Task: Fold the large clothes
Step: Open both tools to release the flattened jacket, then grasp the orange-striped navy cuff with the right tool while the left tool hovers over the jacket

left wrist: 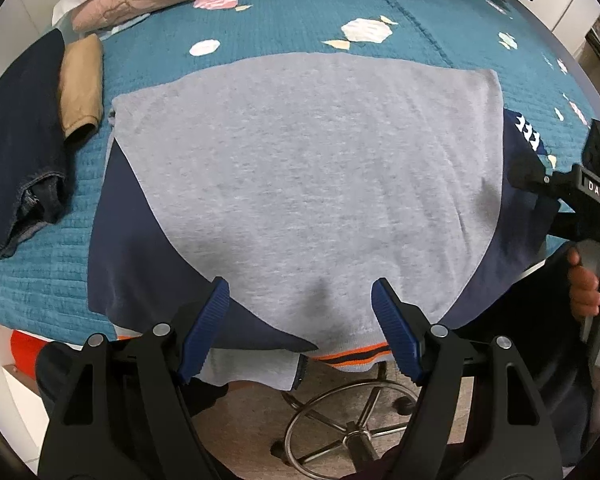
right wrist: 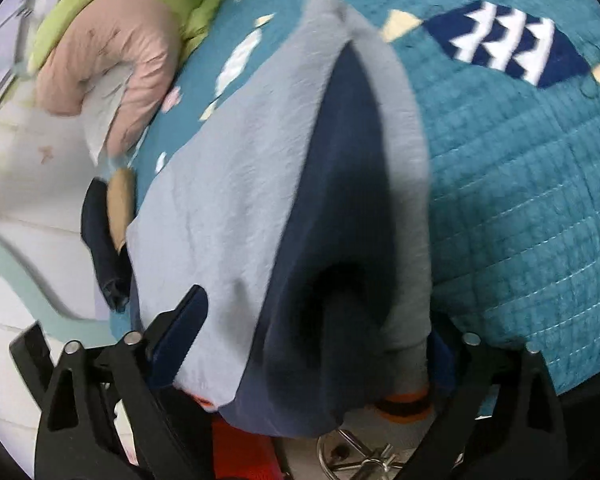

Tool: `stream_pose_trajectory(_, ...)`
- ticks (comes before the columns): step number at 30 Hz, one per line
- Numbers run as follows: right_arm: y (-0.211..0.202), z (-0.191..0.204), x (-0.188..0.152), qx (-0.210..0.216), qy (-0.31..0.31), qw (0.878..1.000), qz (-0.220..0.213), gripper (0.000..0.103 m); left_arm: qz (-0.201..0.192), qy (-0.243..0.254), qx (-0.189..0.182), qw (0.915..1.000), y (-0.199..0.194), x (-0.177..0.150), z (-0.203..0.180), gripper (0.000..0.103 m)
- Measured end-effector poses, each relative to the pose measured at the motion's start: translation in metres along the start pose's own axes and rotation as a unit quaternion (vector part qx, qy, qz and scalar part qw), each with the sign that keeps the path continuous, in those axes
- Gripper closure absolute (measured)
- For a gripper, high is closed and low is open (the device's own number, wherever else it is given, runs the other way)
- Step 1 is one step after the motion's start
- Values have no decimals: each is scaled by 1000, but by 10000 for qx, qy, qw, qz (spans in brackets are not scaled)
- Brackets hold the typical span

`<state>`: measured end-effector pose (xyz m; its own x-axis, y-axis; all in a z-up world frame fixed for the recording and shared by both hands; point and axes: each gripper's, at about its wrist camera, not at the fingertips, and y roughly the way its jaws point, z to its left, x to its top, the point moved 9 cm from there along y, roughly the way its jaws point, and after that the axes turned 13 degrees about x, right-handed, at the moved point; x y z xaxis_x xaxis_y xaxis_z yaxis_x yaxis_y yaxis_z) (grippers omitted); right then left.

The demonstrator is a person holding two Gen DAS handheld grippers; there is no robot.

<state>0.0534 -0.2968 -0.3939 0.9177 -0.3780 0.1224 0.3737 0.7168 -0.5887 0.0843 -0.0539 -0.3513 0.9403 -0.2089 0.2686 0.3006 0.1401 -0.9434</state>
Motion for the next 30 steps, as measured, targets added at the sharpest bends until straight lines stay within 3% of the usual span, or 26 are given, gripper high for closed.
stream_pose_trajectory(1,-3,-4,-1,-297,-10,9995,-38,47,2,-9,23,10000,1,2,-1,28)
stream_pose_trajectory(2,-5,-8,-2,-524,-55,9986,-88,58,-7,-18,51,10000,2,4,-1,28)
stream_pose_trajectory(5,-5,-1,-7,-879,-307,9952,-299,62,-76,-84,50,9999,1,16,-2,29)
stream_pose_trajectory(7,-2,8,-9,-1339,-835,9870,-309,63,-85,-174,-41,9998,2,27,-3,30)
stream_pose_trajectory(9,1,8,-9,-1501,-1078,9822,-329,63,-67,-287,-153,9994,4,41,-3,45)
stream_pose_trajectory(12,0,3,-8,-1345,-986,9854,-350,63,-43,-492,-283,9984,7,67,-3,55)
stream_pose_trajectory(14,0,-1,-7,-1280,-955,9865,-357,63,-97,-546,-317,9980,8,87,-4,72)
stream_pose_trajectory(16,0,-2,-7,-1330,-1047,9849,-357,63,-136,-539,-202,9982,9,107,-4,80)
stream_pose_trajectory(21,1,-4,-8,-1247,-1012,9864,-340,59,-160,-568,-173,9981,17,158,-9,84)
stream_pose_trajectory(25,2,-4,-7,-1199,-994,9873,-318,57,-8,-558,-87,9984,45,193,-19,84)
stream_pose_trajectory(28,2,-4,-6,-1192,-1012,9873,-284,56,771,-641,-199,9948,96,185,-31,85)
stream_pose_trajectory(29,3,-4,-5,-1170,-996,9877,-280,55,810,-615,-116,9947,109,180,-34,85)
stream_pose_trajectory(30,4,-5,-5,-1141,-963,9884,-273,55,544,-580,-26,9968,107,179,-35,85)
